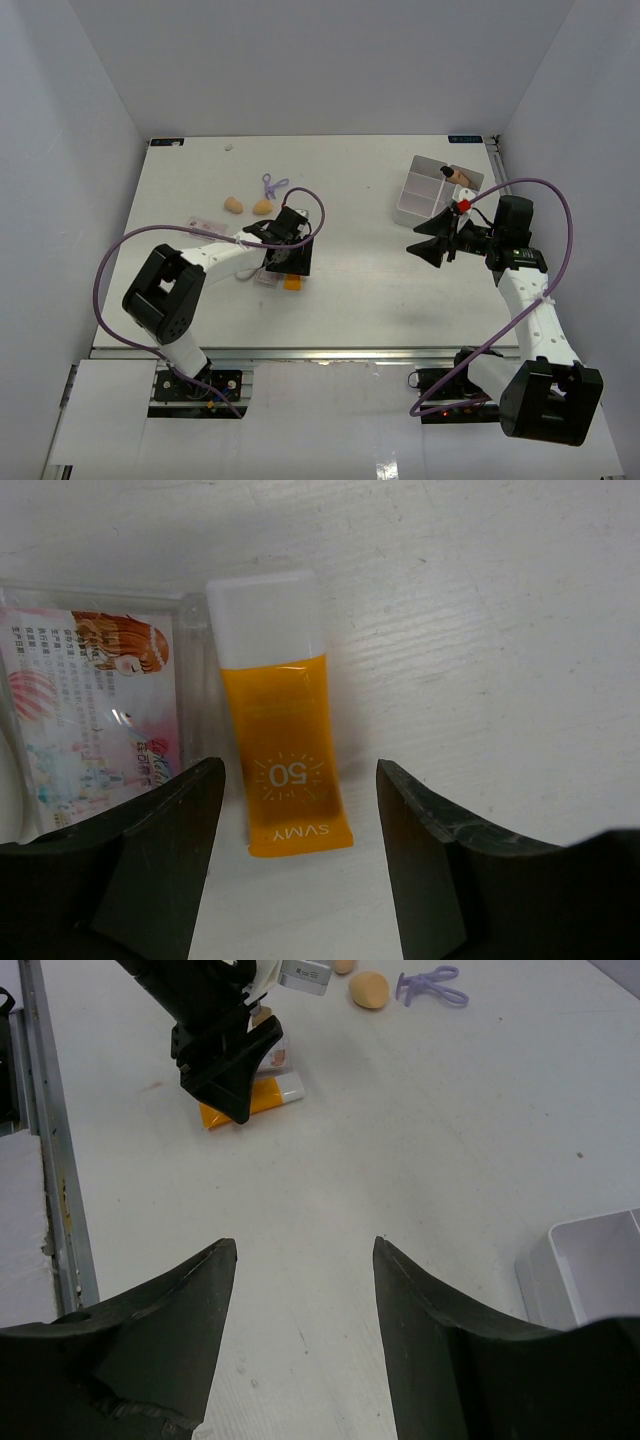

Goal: Organize the makeup

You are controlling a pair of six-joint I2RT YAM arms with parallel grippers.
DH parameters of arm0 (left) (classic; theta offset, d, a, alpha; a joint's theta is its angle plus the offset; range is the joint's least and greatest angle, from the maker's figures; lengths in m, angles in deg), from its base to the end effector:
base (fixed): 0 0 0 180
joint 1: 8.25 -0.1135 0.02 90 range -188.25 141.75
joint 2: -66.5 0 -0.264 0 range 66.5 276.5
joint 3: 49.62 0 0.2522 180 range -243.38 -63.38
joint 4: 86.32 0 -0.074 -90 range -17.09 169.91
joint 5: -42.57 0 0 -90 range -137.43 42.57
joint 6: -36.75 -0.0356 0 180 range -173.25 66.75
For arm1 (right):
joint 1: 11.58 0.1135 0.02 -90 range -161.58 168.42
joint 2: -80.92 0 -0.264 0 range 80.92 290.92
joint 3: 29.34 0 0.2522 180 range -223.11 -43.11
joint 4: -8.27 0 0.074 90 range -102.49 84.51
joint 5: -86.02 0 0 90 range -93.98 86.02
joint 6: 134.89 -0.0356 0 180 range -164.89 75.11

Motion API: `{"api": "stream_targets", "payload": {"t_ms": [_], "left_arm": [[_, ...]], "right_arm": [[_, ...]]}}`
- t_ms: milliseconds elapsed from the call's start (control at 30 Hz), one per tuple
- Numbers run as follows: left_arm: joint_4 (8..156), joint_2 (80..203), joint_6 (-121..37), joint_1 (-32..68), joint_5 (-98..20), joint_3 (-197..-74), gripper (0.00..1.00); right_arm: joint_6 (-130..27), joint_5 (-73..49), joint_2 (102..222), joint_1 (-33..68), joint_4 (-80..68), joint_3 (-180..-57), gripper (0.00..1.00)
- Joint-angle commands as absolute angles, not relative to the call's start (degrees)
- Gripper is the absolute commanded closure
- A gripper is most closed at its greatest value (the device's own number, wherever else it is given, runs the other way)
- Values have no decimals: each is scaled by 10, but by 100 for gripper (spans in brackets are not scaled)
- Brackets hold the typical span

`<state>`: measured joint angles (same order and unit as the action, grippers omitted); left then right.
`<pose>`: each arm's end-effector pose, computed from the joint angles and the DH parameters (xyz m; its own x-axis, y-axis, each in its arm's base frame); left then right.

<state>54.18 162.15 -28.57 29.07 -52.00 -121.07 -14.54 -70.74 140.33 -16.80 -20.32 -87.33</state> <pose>0.2598 -0.1945 0.1747 -0.8884 0.1539 -0.4324 0.2259 0.9667 -0.1201 0.2161 0.0131 0.2905 -0.0476 -0.1959 -0.9795 -0.9045 0.4246 -0.0410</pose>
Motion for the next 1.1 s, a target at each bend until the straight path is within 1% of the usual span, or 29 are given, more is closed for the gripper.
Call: {"api": "stream_targets", "payload": {"t_ms": [0, 167, 267, 500, 733, 867, 1067], "left_arm": [[544, 1625, -289, 295, -549, -1238, 27], [546, 1641, -292, 295, -542, -1246, 28], [549, 1648, -292, 295, -535, -1246, 33], [554, 1651, -291, 295, -529, -1240, 41], [566, 1635, -284, 303, -503, -1238, 54], [588, 1620, -274, 305, -467, -1232, 55], [649, 1586, -248, 305, -372, -1213, 56]], "right_arm": [[-151, -727, 1407, -173, -189, -873, 36], [-152, -729, 1407, -176, -189, -873, 36], [-153, -731, 1408, -178, -189, -873, 36], [-154, -734, 1407, -182, -188, -873, 36], [-155, -736, 1410, -184, -189, -872, 36], [-157, -743, 1411, -186, -188, -871, 36], [-178, -755, 1424, -186, -178, -865, 36]]}}
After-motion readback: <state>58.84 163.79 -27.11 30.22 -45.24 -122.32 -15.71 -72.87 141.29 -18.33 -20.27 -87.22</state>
